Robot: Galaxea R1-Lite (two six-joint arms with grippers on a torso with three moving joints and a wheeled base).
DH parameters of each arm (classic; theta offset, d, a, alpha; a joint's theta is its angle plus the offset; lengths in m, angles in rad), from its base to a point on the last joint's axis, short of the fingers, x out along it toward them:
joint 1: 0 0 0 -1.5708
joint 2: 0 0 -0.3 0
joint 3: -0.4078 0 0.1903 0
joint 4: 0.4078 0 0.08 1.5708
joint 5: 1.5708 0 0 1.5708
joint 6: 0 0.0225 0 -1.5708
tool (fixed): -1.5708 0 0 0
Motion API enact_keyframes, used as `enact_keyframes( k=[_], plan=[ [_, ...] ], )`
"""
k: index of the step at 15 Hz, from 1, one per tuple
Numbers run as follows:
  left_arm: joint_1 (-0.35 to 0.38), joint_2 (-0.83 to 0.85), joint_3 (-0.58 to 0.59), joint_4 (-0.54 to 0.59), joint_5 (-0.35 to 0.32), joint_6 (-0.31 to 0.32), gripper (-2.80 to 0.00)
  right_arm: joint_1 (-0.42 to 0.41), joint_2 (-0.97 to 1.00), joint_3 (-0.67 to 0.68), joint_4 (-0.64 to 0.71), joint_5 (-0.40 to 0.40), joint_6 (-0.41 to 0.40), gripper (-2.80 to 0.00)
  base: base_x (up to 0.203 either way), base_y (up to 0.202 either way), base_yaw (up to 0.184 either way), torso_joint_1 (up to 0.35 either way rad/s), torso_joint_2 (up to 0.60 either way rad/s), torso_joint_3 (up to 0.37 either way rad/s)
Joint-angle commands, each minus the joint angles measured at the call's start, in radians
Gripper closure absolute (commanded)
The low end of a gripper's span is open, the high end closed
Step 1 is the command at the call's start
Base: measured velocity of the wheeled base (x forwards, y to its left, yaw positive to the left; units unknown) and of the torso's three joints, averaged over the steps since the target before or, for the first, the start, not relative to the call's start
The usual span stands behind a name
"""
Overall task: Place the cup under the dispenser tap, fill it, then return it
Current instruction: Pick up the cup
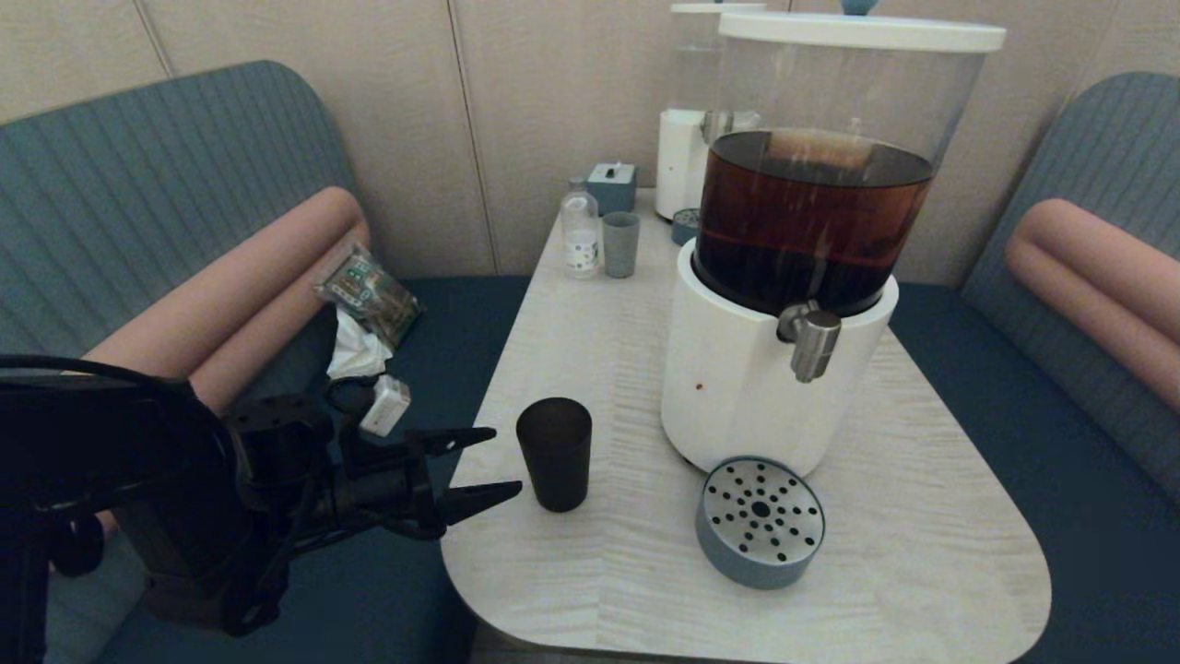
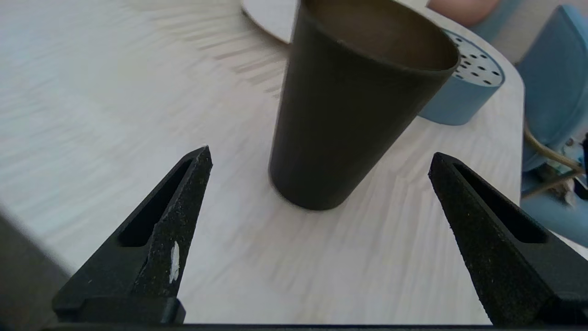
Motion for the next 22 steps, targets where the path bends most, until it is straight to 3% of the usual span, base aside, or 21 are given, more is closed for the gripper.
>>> enact_keyframes(
  k=[1,6,9,22],
  plan=[
    [-0.028,0.02,-0.028,-0.008,-0.002,0.002,-2.8,0.0,0.0,0.0,0.0,0.001,0.0,0.0,0.0,0.0,0.0,0.0,0.0,0.0],
    [-0.081,0.051,-0.097,-0.008,0.014,0.003,-2.8,0.0,0.0,0.0,0.0,0.001,0.0,0.0,0.0,0.0,0.0,0.0,0.0,0.0],
    [-0.115,0.083,-0.139,-0.008,0.064,0.0,-2.8,0.0,0.0,0.0,0.0,0.001,0.0,0.0,0.0,0.0,0.0,0.0,0.0,0.0],
    [-0.167,0.138,-0.23,-0.008,0.128,-0.01,-2.8,0.0,0.0,0.0,0.0,0.001,0.0,0.0,0.0,0.0,0.0,0.0,0.0,0.0]
  ],
)
